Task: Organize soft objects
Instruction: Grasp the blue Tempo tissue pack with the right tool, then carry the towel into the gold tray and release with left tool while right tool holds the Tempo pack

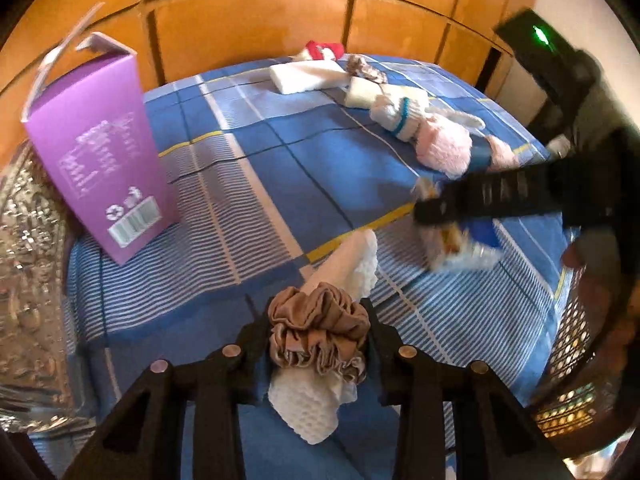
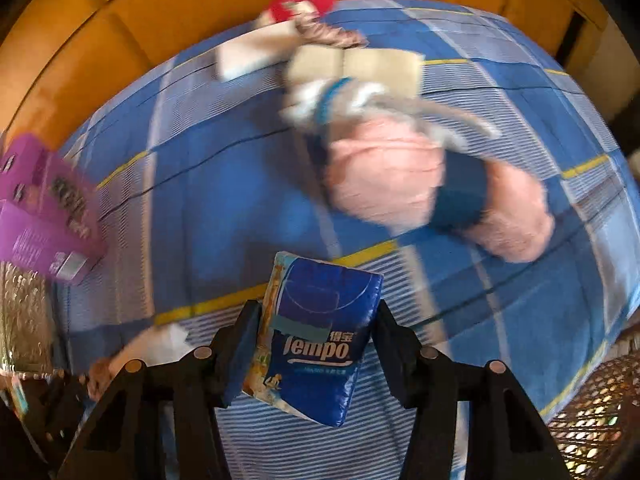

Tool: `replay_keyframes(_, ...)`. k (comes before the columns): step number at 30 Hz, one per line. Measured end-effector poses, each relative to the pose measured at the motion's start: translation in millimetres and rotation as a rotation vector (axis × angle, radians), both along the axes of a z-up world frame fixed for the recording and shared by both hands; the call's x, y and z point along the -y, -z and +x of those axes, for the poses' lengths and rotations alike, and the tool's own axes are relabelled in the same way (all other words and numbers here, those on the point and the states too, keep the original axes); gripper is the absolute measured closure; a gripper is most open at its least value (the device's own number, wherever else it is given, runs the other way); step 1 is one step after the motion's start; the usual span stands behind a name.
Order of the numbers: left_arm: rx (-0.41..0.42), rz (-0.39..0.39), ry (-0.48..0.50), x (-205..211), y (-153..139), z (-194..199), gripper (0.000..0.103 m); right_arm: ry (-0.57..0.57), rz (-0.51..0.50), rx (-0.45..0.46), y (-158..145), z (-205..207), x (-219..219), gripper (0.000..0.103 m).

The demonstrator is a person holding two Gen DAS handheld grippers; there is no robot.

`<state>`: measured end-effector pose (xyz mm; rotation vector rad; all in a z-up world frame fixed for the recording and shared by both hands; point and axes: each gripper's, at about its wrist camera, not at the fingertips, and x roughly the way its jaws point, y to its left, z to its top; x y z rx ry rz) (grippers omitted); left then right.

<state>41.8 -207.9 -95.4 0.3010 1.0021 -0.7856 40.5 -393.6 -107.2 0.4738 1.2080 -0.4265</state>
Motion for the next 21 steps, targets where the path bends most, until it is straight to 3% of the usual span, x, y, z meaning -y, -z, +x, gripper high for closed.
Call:
replay_keyframes(5,0.055,-0.061,-0.002,3,-38,6,0.066,0.041,0.062,0.023,3,-7,10,0.046)
replay_keyframes(13,0.099,-0.108,-0.013,43,-103,53,0.066,0.011,0.025,0.018,6,3,-3,0.046)
replay_keyframes(18,0.141,-0.138,-0.134,38,-147,115,0.066,-0.035,-0.026,-0.005,7,14,-11,0.046)
replay_keyframes(21,0.193,-0.145,-0.268,3,-171,157,0.066,-0.052,-0.046,-0.018,10,18,-14,0.046)
